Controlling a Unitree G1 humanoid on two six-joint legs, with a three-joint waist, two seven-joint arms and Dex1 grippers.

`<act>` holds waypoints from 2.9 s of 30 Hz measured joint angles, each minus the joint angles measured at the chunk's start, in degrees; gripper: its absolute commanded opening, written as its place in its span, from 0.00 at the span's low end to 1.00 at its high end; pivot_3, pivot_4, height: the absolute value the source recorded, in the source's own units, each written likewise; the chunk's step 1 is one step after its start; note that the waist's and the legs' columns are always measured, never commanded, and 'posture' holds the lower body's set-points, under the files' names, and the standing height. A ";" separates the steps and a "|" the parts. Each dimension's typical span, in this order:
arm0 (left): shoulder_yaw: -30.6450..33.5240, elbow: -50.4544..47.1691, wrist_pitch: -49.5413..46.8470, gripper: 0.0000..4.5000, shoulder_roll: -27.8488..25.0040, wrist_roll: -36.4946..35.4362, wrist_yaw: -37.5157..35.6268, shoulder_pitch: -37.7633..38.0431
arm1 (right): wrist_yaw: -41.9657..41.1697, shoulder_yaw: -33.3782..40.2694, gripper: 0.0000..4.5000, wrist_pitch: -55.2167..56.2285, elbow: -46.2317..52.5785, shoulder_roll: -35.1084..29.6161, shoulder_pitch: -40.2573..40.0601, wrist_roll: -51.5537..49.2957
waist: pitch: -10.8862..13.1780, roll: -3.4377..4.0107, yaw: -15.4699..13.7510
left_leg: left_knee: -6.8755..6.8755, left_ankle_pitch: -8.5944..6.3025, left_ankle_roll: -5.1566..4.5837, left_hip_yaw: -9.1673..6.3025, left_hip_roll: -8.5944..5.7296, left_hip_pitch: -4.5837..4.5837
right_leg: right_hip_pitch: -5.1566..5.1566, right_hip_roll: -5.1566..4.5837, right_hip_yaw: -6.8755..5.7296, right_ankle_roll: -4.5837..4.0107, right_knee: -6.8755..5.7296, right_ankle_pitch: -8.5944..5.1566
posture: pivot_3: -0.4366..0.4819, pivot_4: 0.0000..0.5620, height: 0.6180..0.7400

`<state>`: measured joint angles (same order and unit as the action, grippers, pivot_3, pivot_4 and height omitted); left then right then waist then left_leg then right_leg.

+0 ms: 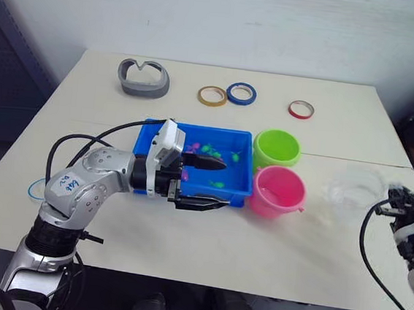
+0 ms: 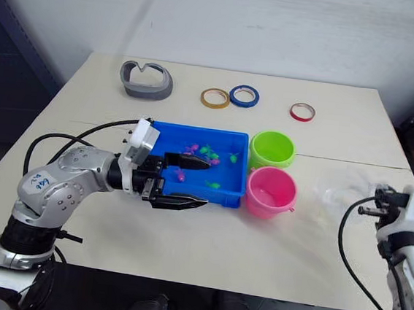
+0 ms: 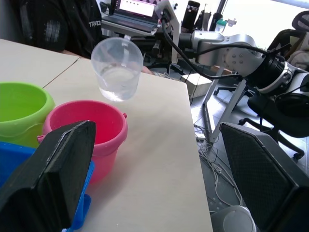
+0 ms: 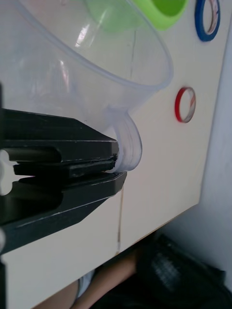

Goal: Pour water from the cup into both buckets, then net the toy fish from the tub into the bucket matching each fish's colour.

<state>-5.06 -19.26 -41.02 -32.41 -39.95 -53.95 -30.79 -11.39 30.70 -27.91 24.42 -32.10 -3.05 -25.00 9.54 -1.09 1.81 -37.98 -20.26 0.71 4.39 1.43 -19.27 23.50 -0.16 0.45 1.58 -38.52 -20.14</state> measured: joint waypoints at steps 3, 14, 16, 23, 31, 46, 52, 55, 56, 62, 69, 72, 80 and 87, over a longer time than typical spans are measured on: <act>0.00 0.01 0.18 1.00 -0.01 0.22 0.01 0.01 | -0.60 -1.90 0.00 -0.92 0.21 0.04 1.22 -0.08 | 0.00 0.00 -0.20 | 0.01 0.00 0.00 -0.01 -0.01 -0.04 | 0.02 -0.01 0.00 0.00 0.05 0.00 | 0.48 0.27 1.00; 0.46 0.01 0.25 1.00 -0.16 0.83 0.59 0.16 | -2.61 -5.64 0.00 -0.89 2.28 -1.47 2.22 3.84 | 0.00 0.00 -0.20 | 0.02 -0.03 -0.05 -0.02 0.00 -0.09 | 0.03 -0.02 -0.01 0.00 0.15 0.00 | 0.48 0.27 1.00; 0.47 0.01 0.25 1.00 -0.16 0.88 0.64 0.17 | -3.03 -5.75 0.00 -0.63 2.28 -1.60 2.22 4.98 | 0.00 0.00 -0.14 | 0.02 -0.03 -0.05 -0.01 0.00 -0.09 | 0.03 -0.02 -0.01 0.00 0.15 0.00 | 0.48 0.27 1.00; 0.48 0.01 0.31 1.00 -0.16 1.09 0.76 0.35 | -4.65 -10.08 0.00 5.03 2.57 -5.17 2.17 13.63 | 0.00 0.00 -0.18 | 0.02 -0.03 -0.05 -0.01 0.00 -0.09 | 0.03 -0.02 -0.01 0.00 0.16 0.00 | 0.48 0.27 1.00; 0.49 0.00 0.33 1.00 -0.14 1.27 0.97 0.35 | -4.65 -13.30 0.00 9.61 2.63 -7.09 2.24 23.54 | 0.00 0.00 -0.18 | 0.02 -0.03 -0.05 -0.01 -0.01 -0.09 | 0.03 -0.02 -0.01 0.00 0.16 0.00 | 0.48 0.27 1.00; 0.49 -0.01 0.33 1.00 -0.11 1.29 1.36 0.39 | -6.82 -16.72 0.00 15.25 2.63 -8.45 4.14 32.70 | 0.01 0.00 -0.18 | 0.01 -0.02 -0.05 -0.01 -0.01 -0.08 | 0.04 -0.02 -0.01 0.00 0.15 0.00 | 0.48 0.27 1.00; 0.63 0.04 0.33 1.00 -0.11 1.28 1.37 1.05 | -7.96 -13.30 0.00 8.26 2.65 -3.11 6.93 24.16 | 0.01 0.00 -0.17 | -0.01 -0.02 -0.05 -0.01 -0.01 -0.07 | 0.04 -0.03 -0.02 0.00 0.08 0.00 | 0.48 0.27 1.00; 1.56 0.57 0.32 1.00 0.19 1.17 1.87 1.05 | -8.15 -10.75 0.00 4.72 2.35 -2.39 9.16 20.81 | 0.01 0.00 -0.14 | -0.01 -0.02 -0.05 -0.01 -0.01 -0.07 | 0.04 -0.03 -0.02 0.00 0.08 0.00 | 0.48 0.27 1.00; 2.04 1.03 0.32 1.00 0.20 1.15 1.96 1.05 | -8.12 -9.81 0.00 3.78 2.24 -2.30 9.79 19.95 | 0.01 0.00 -0.16 | -0.01 -0.02 -0.05 -0.01 0.00 -0.07 | 0.04 -0.03 -0.02 0.00 0.08 0.00 | 0.48 0.27 1.00; 3.74 4.41 0.23 1.00 -0.09 1.04 1.67 0.84 | -7.93 -7.68 0.00 -0.19 -1.83 -2.18 14.46 15.71 | 0.01 0.00 -0.11 | -0.01 -0.02 -0.06 -0.01 0.00 -0.07 | 0.05 -0.03 -0.03 0.00 0.08 0.00 | 0.48 0.27 1.00; 4.46 11.98 1.76 1.00 0.12 4.44 2.77 -4.76 | -6.89 -11.18 0.00 -0.06 -13.33 -2.92 24.76 16.53 | 0.01 0.00 -0.07 | -0.04 -0.01 -0.07 -0.01 -0.03 -0.14 | 0.13 -0.05 -0.03 0.00 0.05 0.00 | 0.48 0.27 1.00; 3.89 13.49 2.77 1.00 0.78 6.15 3.19 -5.42 | -6.28 -13.45 0.00 2.24 -18.61 -2.99 27.80 18.44 | 0.01 0.00 -0.11 | -0.04 -0.01 -0.07 -0.01 -0.02 -0.24 | 0.21 -0.06 -0.03 -0.01 0.05 0.00 | 0.48 0.27 1.00; 2.95 17.02 4.78 1.00 3.21 9.06 3.57 -7.79 | -5.96 -18.64 0.00 7.67 -27.98 -3.02 34.26 22.86 | 0.01 0.00 0.19 | -0.13 0.00 -0.09 0.02 -0.02 -0.32 | 0.32 -0.08 -0.04 -0.01 -0.08 0.00 | 0.48 0.27 1.00; 2.61 17.56 5.12 1.00 3.60 10.23 3.35 -7.91 | -5.29 -26.09 0.00 15.64 -32.77 -4.70 38.06 30.65 | 0.01 0.00 0.22 | -0.18 0.02 -0.07 0.02 -0.02 -0.49 | 0.48 -0.10 -0.04 -0.01 -0.15 0.00 | 0.48 0.27 1.00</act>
<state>-2.46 -1.70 -35.90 -28.81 -29.72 -50.60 -38.70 -16.68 4.61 -12.27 -8.35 -36.81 35.01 5.66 9.55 -1.09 2.03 -38.16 -20.24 0.64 4.40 1.41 -19.76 23.97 -0.26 0.40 1.57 -38.66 -20.13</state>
